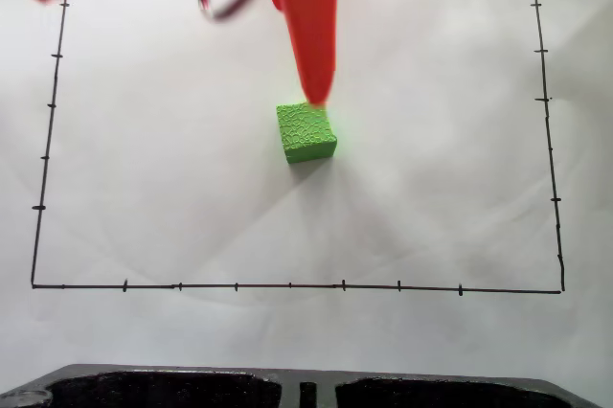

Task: Grasp the colored block, Place it on the black dot, and then return the arm to the default position.

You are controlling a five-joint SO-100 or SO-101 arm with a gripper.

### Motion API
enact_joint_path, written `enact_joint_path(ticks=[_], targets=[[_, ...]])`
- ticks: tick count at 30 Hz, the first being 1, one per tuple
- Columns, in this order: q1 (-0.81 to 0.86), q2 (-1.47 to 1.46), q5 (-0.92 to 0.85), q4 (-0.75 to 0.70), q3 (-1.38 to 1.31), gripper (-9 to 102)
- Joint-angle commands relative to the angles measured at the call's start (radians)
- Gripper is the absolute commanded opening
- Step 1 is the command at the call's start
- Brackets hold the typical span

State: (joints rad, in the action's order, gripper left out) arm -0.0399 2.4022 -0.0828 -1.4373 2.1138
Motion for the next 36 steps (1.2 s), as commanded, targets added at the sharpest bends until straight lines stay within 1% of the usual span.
enact_joint_path(ticks=[1, 3, 6, 9, 11, 21, 28, 36], targets=[[0.009, 0.181, -0.055, 0.017, 0.101, 23], [0.020, 0.252, -0.083, 0.031, 0.163, 15], [0.025, 0.359, -0.107, 0.055, 0.247, 0], [0.012, 0.476, -0.149, 0.098, 0.356, 0], [0.002, 0.532, -0.158, 0.101, 0.416, 0], [-0.003, 0.810, -0.083, 0.143, 0.652, 0], [-0.011, 0.865, -0.014, 0.233, 0.755, 0], [0.002, 0.867, -0.023, 0.399, 0.874, 0]])
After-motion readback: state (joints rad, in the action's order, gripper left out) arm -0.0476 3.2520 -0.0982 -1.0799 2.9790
